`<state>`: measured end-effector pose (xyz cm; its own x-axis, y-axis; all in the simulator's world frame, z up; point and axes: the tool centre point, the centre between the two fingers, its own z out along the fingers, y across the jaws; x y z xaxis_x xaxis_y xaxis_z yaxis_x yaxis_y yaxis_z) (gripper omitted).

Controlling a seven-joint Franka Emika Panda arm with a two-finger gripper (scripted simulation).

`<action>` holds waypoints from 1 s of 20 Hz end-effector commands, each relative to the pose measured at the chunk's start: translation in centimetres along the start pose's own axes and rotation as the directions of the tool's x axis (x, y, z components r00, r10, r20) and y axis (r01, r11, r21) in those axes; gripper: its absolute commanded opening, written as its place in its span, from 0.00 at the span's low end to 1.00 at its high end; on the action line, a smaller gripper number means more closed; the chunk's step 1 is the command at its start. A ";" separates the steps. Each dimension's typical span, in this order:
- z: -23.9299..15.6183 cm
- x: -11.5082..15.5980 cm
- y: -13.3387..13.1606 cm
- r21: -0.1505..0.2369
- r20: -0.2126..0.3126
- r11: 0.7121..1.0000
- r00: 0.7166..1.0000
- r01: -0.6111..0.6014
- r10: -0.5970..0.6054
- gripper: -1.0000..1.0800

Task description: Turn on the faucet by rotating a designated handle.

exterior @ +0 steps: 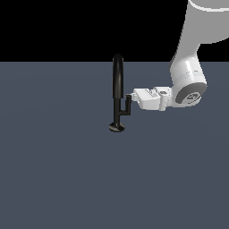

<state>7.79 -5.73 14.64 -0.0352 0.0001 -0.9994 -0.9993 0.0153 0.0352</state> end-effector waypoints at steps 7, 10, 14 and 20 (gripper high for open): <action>0.0 -0.6 1.9 0.000 0.000 1.000 1.000 0.000 0.000 0.00; 0.0 -0.9 2.7 0.000 0.000 1.000 1.000 0.000 0.000 0.00; 0.0 -1.2 3.7 0.000 0.000 1.000 1.000 0.000 0.000 0.00; 0.0 -0.9 4.4 0.004 -0.002 1.000 1.000 0.005 -0.005 0.00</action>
<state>4.04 -5.65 16.01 -0.0245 -0.0039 -0.9997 -0.9995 0.0214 0.0244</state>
